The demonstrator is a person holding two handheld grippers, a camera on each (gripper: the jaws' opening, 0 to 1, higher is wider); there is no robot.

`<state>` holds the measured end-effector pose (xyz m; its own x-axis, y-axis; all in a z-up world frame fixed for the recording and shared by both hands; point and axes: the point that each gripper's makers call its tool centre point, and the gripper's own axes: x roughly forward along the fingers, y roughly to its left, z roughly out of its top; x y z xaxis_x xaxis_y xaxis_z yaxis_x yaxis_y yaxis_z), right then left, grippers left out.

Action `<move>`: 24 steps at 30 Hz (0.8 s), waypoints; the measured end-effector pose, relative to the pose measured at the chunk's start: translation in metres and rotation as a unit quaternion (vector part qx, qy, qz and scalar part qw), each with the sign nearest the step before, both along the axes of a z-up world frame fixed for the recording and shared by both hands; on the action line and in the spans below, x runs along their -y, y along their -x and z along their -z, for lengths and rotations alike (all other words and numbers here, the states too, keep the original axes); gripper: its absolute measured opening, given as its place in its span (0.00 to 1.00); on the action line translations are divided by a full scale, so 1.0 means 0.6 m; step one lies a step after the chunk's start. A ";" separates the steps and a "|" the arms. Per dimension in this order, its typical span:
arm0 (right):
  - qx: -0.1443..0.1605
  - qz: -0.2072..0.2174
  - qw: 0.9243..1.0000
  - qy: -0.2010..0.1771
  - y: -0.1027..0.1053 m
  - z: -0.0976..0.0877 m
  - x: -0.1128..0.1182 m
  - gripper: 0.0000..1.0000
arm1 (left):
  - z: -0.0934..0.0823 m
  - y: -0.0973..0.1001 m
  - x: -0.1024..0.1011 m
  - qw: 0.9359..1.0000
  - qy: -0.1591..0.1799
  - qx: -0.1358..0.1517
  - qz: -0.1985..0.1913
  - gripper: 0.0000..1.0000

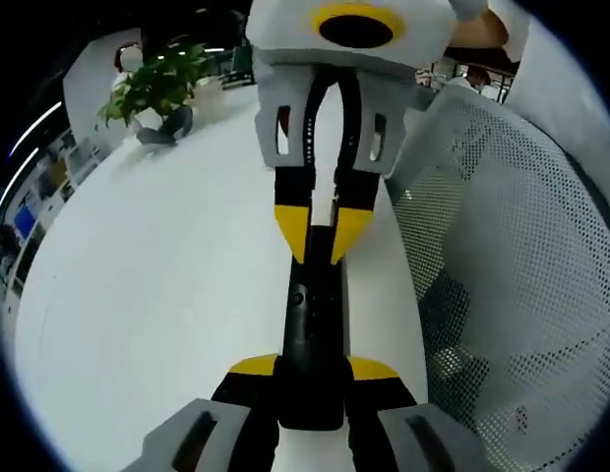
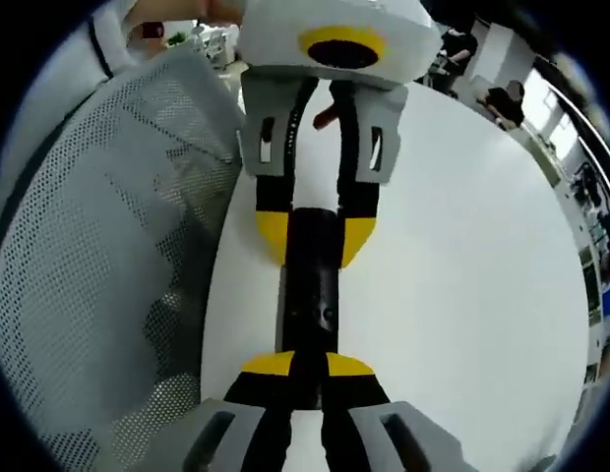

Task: Press the specified remote control buttons in sequence, fully releasing each button before pressing the next.

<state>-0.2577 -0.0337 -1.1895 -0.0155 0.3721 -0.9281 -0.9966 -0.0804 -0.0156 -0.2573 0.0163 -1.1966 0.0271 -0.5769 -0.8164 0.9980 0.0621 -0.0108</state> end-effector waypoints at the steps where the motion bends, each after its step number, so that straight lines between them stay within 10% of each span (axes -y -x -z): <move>1: -0.006 0.006 1.000 -0.007 -0.001 0.000 0.002 0.06 | 0.000 0.000 0.000 1.000 0.001 0.000 0.000 0.24; 10: 0.003 0.066 0.987 -0.149 -0.001 -0.008 0.001 0.06 | 0.000 -0.001 0.001 1.000 0.009 -0.001 -0.003 0.24; 17: 0.018 0.012 0.993 -0.113 0.001 -0.007 -0.007 0.06 | 0.000 -0.001 0.001 1.000 0.008 -0.001 0.001 0.24; 24: 0.001 0.004 1.000 0.000 0.000 -0.001 -0.009 0.06 | 0.000 -0.001 0.001 1.000 0.007 0.000 0.002 0.24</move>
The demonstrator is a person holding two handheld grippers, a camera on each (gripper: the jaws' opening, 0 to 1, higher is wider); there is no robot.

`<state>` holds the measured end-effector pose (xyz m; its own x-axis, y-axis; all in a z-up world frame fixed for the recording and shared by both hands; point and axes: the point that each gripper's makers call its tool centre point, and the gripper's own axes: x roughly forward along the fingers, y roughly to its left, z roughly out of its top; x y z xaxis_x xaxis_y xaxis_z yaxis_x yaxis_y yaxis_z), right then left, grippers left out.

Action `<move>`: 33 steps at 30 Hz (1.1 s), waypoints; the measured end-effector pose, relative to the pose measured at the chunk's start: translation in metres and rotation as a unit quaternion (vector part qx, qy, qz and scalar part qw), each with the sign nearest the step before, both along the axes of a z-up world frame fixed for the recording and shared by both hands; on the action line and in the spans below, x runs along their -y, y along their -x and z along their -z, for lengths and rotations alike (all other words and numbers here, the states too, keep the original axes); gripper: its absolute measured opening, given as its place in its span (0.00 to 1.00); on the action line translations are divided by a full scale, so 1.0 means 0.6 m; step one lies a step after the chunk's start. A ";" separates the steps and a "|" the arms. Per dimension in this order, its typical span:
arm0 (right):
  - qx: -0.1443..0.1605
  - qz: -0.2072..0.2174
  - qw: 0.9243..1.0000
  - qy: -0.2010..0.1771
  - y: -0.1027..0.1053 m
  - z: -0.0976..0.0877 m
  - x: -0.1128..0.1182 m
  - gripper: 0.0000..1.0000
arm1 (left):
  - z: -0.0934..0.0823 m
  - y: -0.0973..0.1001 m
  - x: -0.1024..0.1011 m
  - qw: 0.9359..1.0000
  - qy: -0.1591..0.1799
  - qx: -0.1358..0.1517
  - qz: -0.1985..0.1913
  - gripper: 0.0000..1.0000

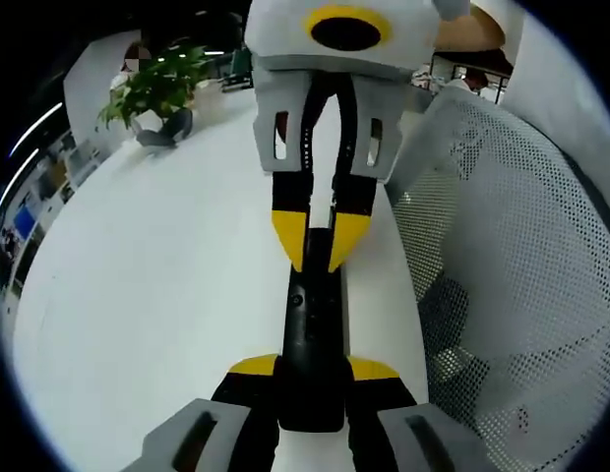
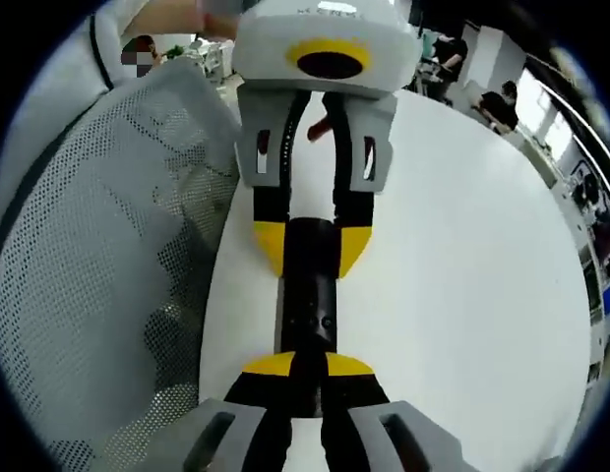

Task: Press the specified remote control buttons in sequence, fully releasing each button before pressing the next.

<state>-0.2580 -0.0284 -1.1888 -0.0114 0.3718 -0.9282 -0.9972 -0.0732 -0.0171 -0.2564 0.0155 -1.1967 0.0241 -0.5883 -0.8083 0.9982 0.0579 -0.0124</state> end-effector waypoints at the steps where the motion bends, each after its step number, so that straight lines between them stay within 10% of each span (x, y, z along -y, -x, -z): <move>1: -0.005 0.006 1.000 0.003 -0.001 0.001 -0.002 0.06 | 0.000 0.000 0.000 1.000 0.000 0.000 0.000 0.24; 14: 0.011 0.069 0.987 -0.148 -0.001 -0.005 0.004 0.06 | 0.000 0.000 0.000 1.000 0.003 -0.001 -0.002 0.24; 19: 0.028 0.001 0.991 -0.129 0.003 -0.005 -0.007 0.05 | 0.000 0.001 0.000 1.000 0.003 -0.001 -0.001 0.24; 23: -0.021 0.053 0.995 -0.083 0.000 -0.002 -0.006 0.05 | 0.000 0.001 0.000 1.000 0.003 -0.001 -0.003 0.24; 28: -0.003 0.029 1.000 -0.008 -0.001 0.002 -0.008 0.04 | 0.000 0.001 0.000 1.000 0.003 -0.001 -0.003 0.24; 33: -0.007 0.051 0.997 -0.051 -0.001 0.000 -0.006 0.05 | 0.000 0.000 0.001 1.000 0.005 0.000 -0.005 0.24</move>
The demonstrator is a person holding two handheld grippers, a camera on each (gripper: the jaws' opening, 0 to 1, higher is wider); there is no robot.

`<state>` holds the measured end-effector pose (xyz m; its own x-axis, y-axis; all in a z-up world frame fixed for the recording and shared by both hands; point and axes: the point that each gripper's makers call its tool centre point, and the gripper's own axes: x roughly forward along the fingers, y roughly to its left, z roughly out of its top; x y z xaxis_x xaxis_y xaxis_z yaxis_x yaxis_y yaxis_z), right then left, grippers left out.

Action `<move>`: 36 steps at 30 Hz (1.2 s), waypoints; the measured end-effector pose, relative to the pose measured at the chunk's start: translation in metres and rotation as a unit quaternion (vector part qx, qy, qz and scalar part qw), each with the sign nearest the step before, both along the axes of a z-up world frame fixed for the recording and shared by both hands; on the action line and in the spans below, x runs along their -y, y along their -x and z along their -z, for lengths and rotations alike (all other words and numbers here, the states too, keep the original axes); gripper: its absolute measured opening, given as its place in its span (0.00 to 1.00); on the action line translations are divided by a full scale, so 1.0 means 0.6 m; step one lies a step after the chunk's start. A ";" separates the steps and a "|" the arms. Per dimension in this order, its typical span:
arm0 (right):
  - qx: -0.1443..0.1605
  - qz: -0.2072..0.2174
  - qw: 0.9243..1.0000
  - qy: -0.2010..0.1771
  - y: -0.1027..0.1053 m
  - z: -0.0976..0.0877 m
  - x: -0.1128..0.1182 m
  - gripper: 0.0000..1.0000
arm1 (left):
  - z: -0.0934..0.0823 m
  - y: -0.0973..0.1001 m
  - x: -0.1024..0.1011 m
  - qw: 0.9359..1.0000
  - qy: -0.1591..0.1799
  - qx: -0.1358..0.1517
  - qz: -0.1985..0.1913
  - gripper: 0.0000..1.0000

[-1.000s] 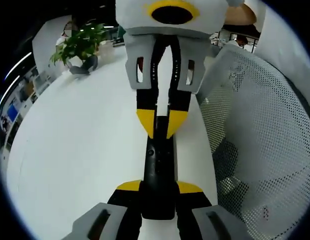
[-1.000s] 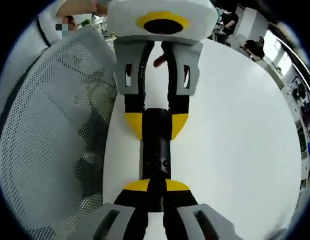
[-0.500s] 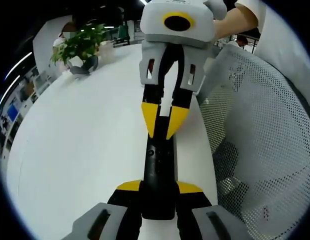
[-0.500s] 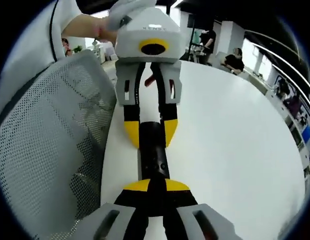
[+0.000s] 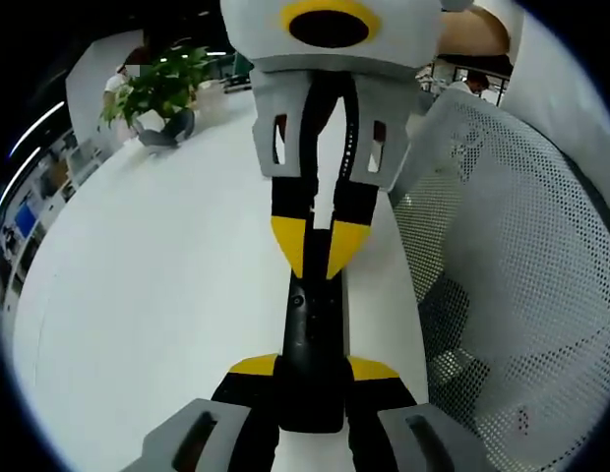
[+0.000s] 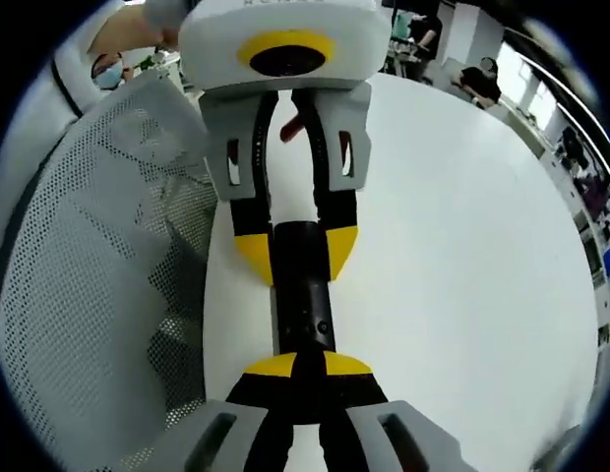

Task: Press the specified remote control buttons in sequence, fully releasing each button before pressing the next.

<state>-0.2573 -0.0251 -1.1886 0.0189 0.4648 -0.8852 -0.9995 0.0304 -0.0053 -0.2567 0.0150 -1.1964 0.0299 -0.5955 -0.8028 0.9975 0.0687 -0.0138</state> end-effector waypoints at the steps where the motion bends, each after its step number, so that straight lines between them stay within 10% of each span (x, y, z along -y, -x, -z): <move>1: 0.008 -0.003 1.000 -0.014 0.000 -0.001 -0.002 0.05 | 0.000 0.000 0.000 1.000 0.001 0.000 0.000 0.24; 9: 0.023 0.021 0.996 -0.078 0.000 -0.004 -0.002 0.04 | -0.001 0.000 0.000 1.000 0.003 0.000 -0.003 0.24; 16: 0.044 -0.056 0.997 -0.017 0.003 -0.003 -0.007 0.04 | -0.001 0.000 0.001 1.000 0.003 0.000 -0.004 0.24; 25: -0.009 0.060 0.998 0.006 -0.003 -0.001 -0.007 0.03 | -0.001 -0.001 0.001 1.000 0.006 0.000 -0.007 0.24; 36: 0.090 -0.047 0.993 -0.054 0.007 -0.003 -0.008 0.01 | -0.001 -0.002 0.002 1.000 0.007 0.001 -0.010 0.24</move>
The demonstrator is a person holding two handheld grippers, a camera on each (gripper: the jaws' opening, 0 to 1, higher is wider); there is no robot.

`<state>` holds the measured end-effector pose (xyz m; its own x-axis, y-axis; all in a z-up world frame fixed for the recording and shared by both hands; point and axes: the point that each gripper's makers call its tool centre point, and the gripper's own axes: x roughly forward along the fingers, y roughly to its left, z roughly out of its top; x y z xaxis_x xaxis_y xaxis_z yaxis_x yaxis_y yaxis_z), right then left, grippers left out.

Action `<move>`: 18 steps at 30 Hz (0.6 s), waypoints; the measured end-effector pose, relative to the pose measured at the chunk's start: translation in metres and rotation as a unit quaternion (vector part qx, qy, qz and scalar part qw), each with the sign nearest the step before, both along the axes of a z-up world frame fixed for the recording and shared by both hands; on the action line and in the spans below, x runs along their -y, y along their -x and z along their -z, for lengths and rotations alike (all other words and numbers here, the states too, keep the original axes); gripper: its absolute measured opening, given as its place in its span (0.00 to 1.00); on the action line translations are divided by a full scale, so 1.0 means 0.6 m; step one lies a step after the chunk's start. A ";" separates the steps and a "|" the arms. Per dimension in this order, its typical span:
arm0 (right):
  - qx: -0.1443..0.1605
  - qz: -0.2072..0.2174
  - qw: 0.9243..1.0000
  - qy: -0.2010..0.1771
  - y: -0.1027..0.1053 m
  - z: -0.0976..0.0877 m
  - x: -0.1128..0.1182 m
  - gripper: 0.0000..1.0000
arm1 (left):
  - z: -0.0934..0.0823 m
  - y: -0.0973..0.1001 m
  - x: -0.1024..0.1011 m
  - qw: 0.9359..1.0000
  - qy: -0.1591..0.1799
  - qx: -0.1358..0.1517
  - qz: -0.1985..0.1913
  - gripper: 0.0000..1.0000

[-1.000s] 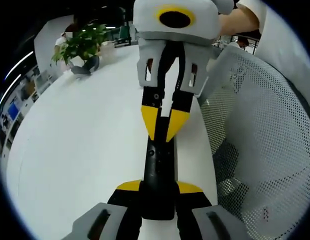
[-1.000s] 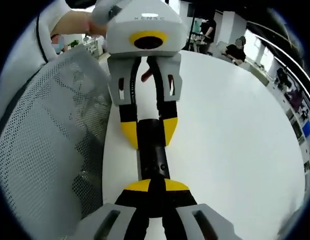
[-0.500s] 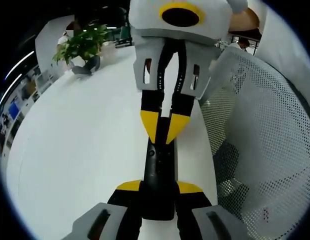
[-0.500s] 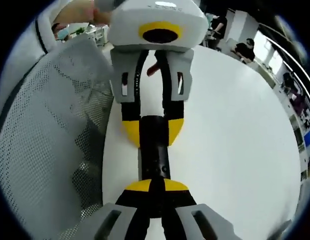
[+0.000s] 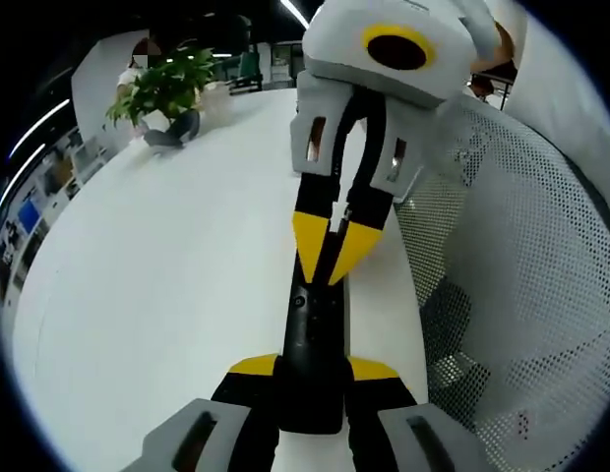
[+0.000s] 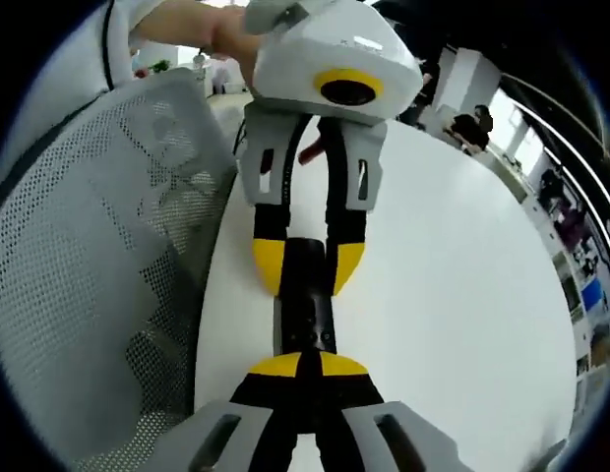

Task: Press the specified remote control buttons in sequence, fully releasing each button before pressing the next.

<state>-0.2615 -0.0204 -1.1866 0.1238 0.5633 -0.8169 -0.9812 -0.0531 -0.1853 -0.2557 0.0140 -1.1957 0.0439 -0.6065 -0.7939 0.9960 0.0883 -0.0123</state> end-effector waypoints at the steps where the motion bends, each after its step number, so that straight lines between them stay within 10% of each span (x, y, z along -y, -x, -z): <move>1: 0.001 -0.004 1.000 0.003 0.000 0.000 0.000 0.00 | 0.000 0.000 0.000 1.000 0.000 0.000 0.000 0.24; 11: -0.111 0.119 0.986 0.030 -0.010 0.002 -0.003 0.00 | 0.000 0.000 0.000 1.000 0.000 0.000 0.000 0.24; 18: -0.093 0.107 0.990 -0.013 -0.012 0.000 -0.002 0.00 | 0.000 0.000 0.000 1.000 0.000 0.000 -0.001 0.24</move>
